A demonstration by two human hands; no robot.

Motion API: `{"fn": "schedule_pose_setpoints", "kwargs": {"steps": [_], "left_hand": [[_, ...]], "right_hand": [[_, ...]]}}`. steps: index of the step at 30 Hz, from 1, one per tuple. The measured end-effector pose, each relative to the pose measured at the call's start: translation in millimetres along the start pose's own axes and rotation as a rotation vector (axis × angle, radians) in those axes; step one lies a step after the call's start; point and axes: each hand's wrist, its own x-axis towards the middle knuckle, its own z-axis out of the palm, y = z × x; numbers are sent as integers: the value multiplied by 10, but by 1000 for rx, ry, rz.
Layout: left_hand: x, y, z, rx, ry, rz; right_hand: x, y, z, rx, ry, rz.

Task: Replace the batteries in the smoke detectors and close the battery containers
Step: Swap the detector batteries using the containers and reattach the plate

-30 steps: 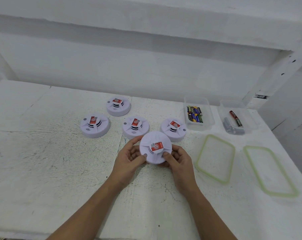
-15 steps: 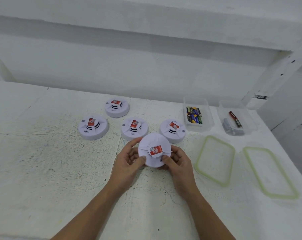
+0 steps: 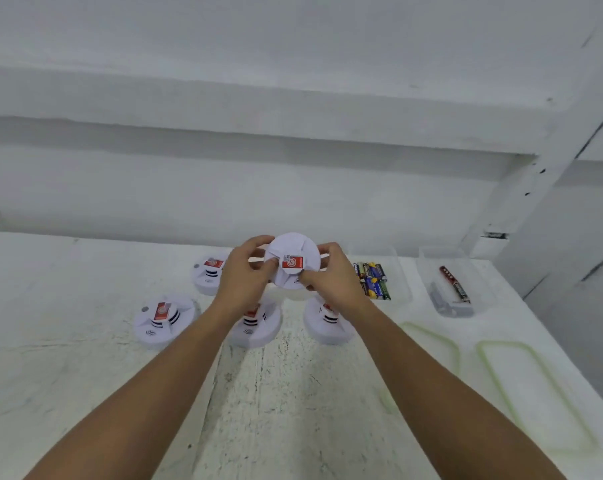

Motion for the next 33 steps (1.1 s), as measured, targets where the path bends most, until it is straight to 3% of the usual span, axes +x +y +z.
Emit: {"fn": "schedule_pose_setpoints", "kwargs": {"steps": [5,11,25,29,33], "left_hand": [[354,-257,134,105,-11,-139],[534,-381,212,313,-72,-183],[557,-341,265,359,-131,-309],[466,-278,268,399,-107,-254],[293,-205,323,383,25,-142]], "right_hand": [[445,29,38,-358,-111,90],[623,50,108,-571,-209,138],[689,122,154,-603,-204,125],[612,90,142,-530,-169,105],[525,62,57,-482,-105,24]]}}
